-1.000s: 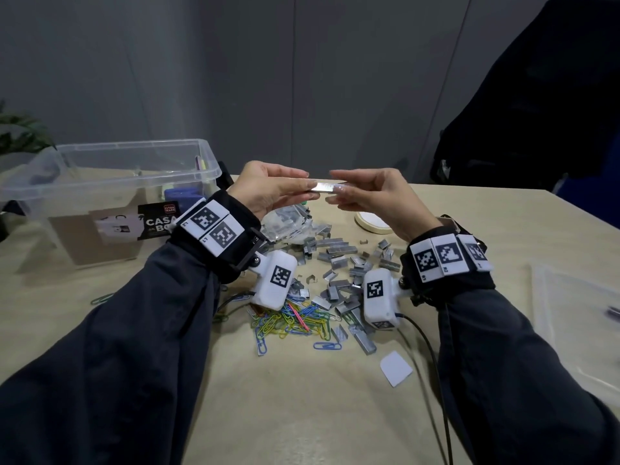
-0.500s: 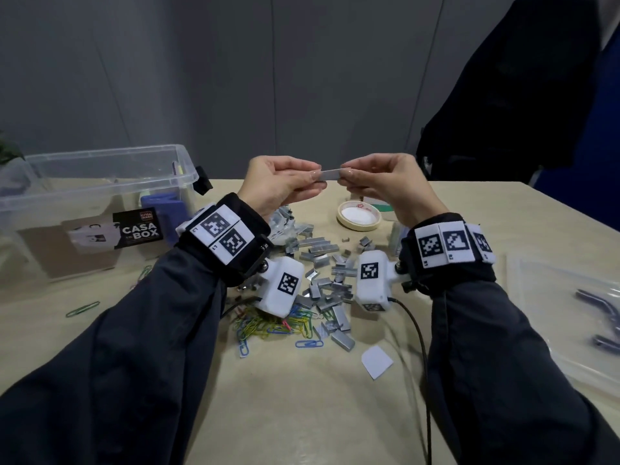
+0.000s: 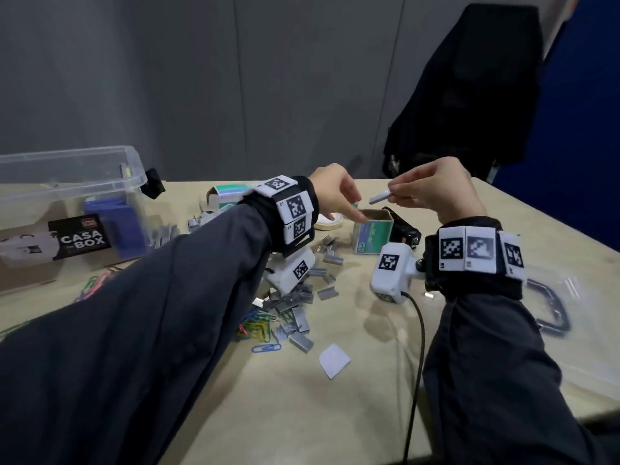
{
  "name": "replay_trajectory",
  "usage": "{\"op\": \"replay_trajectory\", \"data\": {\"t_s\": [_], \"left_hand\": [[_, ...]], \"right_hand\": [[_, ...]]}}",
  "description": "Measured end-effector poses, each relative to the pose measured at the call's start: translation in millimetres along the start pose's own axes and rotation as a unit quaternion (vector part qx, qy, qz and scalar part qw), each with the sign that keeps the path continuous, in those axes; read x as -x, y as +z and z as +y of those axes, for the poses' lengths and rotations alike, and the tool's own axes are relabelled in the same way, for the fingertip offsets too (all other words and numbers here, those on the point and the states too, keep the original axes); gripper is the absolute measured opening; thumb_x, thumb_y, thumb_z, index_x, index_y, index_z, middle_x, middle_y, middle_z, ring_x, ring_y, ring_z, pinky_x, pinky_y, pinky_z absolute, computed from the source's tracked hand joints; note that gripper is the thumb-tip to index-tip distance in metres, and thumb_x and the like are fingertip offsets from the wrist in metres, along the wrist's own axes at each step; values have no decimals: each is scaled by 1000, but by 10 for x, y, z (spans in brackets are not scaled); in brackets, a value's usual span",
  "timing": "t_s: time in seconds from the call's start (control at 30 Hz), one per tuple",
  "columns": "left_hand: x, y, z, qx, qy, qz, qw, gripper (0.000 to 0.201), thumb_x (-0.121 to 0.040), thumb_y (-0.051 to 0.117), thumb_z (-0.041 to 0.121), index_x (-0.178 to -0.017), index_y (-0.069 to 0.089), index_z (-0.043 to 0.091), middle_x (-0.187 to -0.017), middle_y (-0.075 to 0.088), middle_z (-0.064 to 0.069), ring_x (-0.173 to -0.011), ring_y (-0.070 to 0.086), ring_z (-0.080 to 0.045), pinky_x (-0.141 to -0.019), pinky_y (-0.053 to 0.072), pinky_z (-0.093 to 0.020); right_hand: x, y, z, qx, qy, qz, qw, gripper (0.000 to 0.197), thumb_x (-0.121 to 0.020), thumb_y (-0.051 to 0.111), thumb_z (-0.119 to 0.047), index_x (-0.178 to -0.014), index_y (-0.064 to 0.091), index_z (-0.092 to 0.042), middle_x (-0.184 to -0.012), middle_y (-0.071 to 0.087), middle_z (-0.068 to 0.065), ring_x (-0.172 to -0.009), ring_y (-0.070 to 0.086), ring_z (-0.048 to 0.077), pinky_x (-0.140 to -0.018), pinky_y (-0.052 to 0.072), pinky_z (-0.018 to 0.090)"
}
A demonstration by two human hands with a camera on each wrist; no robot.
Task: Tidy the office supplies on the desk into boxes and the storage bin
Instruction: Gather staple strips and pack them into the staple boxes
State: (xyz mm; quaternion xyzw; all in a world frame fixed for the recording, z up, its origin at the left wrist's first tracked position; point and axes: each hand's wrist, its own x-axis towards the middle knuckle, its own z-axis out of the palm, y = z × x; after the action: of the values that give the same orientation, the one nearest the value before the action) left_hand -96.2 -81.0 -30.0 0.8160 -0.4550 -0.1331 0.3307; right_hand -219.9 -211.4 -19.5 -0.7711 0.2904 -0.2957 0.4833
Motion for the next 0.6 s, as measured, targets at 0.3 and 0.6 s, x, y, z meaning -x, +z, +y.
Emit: {"op": "replay_trajectory", "data": {"t_s": [0.3,0.6], "left_hand": [[-144,172,-9,-16,-23,18,999,36,-66,89,20,-96,76,6,-90,73,-9,-75,64,-14,-69,61,-36],[-155,169,-37,25,-36,21,999,37,-66,89,18,-97,75,5,-91,73,-11,-76,65,-15,-67,61,-29]], "right_hand": [[-184,216,38,247,50,25,967,39,-58,90,-32,-85,71,-11,-87,71,6,-83,68,23,-77,57,37],[-116,293,77,321,57,28,945,35,-71,83,-22,-101,68,-12,-96,65,6,-89,61,28,-67,41,32]]}}
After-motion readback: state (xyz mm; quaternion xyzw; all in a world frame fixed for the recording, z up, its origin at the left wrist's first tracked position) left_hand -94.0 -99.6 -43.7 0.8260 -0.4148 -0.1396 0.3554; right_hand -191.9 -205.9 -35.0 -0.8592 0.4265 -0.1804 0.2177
